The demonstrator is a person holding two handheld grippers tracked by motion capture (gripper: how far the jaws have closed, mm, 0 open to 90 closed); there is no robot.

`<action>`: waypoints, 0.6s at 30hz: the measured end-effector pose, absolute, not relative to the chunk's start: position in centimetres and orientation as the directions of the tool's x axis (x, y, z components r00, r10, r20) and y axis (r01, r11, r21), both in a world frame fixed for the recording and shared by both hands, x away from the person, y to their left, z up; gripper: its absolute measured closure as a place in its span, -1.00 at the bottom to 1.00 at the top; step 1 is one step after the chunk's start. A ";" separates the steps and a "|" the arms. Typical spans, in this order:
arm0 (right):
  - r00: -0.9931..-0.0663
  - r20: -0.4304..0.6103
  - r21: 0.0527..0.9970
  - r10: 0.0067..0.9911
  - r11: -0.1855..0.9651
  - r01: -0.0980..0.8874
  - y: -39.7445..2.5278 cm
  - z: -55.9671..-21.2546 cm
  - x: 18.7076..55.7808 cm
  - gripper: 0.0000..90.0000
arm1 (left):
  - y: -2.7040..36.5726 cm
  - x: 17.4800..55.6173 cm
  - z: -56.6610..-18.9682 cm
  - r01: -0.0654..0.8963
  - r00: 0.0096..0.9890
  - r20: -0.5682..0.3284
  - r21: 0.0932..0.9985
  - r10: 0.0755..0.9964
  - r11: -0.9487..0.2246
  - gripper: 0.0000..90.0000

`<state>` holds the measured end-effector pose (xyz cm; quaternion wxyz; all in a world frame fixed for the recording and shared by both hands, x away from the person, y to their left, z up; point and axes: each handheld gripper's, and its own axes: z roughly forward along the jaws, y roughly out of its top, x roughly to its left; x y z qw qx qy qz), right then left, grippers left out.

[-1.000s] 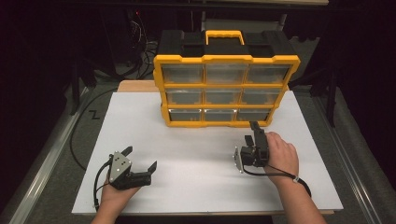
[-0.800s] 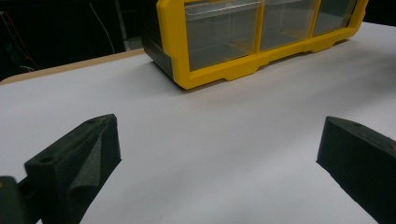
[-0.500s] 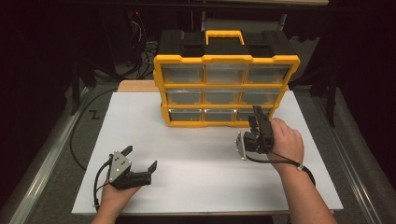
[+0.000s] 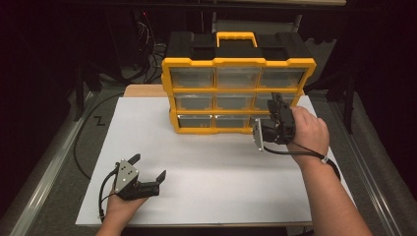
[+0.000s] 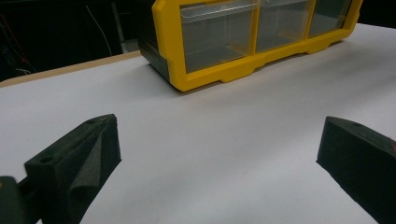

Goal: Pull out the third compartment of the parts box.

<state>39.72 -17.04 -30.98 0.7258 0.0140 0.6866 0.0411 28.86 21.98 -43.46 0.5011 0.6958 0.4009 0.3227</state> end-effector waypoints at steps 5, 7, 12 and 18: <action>0.075 -0.994 0.074 0.077 0.996 -0.042 -17.1 -29.6 40.3 0.51 | 22.0 28.8 -43.4 0.232 0.470 0.047 0.957 0.881 -0.175 -0.99; 0.095 -0.993 0.071 0.074 0.997 -0.036 -17.2 -28.8 40.7 0.54 | 22.0 28.8 -43.4 0.232 0.471 0.045 0.957 0.881 -0.173 -0.99; 0.117 -0.990 0.074 0.076 0.997 -0.028 -17.5 -27.9 41.3 0.57 | 22.0 28.9 -43.4 0.230 0.474 0.043 0.958 0.880 -0.171 -0.99; 0.148 -0.987 0.056 0.060 0.998 -0.030 -17.4 -26.8 42.6 0.64 | 22.1 28.8 -43.4 0.232 0.471 0.042 0.958 0.881 -0.169 -0.99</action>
